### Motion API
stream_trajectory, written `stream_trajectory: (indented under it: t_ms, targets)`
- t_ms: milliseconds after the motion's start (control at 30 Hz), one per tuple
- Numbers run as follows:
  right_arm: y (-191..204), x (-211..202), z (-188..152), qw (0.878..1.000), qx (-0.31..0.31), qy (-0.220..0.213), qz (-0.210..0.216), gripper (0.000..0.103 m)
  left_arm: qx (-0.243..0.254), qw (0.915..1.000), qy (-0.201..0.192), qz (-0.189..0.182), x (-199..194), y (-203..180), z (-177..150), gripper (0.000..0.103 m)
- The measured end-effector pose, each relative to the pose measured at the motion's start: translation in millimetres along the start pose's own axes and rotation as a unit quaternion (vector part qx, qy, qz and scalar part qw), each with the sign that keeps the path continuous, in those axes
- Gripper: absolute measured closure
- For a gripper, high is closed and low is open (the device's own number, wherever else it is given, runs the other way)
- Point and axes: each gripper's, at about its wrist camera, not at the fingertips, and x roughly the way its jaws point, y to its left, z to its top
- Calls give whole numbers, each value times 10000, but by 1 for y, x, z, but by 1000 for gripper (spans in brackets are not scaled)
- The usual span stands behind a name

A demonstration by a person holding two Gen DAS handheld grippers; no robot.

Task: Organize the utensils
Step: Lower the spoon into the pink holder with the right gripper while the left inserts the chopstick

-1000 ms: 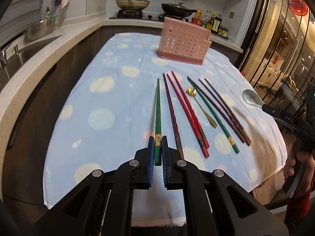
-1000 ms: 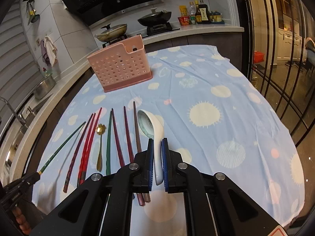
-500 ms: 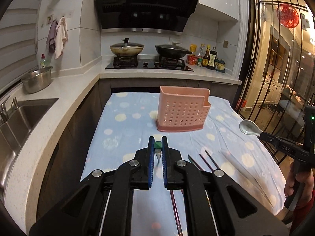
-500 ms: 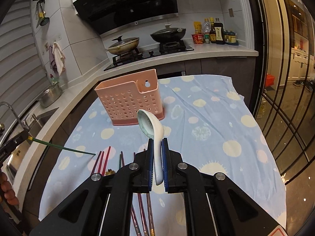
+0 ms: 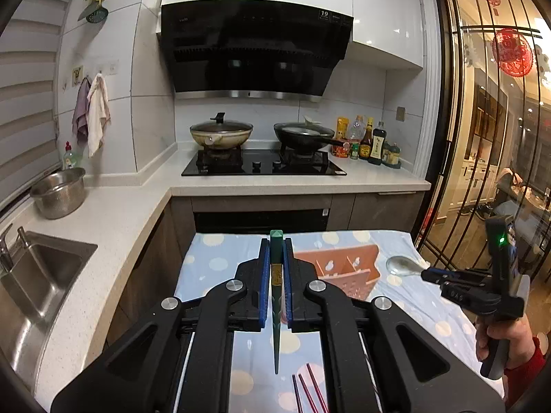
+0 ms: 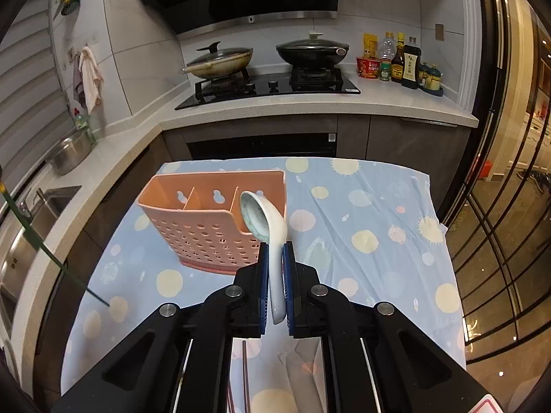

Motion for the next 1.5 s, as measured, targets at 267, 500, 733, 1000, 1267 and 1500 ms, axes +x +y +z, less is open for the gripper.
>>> stream_trajectory:
  t_ms: [267, 500, 733, 1000, 1267, 1500]
  targets:
    - [1, 59, 31, 9971, -166, 748, -42, 95, 105, 9989, -450, -84, 25, -20, 81, 96]
    - [1, 84, 38, 9932, -327, 1112, -75, 95, 285, 9990, -328, -111, 75, -43, 103, 96]
    - [2, 107, 36, 9896, -322, 1402, 85, 94, 207, 9995, 177, -134, 127, -44, 78, 96]
    - [4, 75, 43, 9979, -246, 592, 64, 81, -9, 9990, 437, -21, 135, -27, 48, 87]
    - [-2, 32, 29, 9995, -50, 230, 202, 68, -90, 9993, 349, 89, 106, -15, 27, 49]
    - [-6, -9, -10, 9995, 79, 64, 285, 64, -17, 9990, 428, 126, 69, -9, -13, 36]
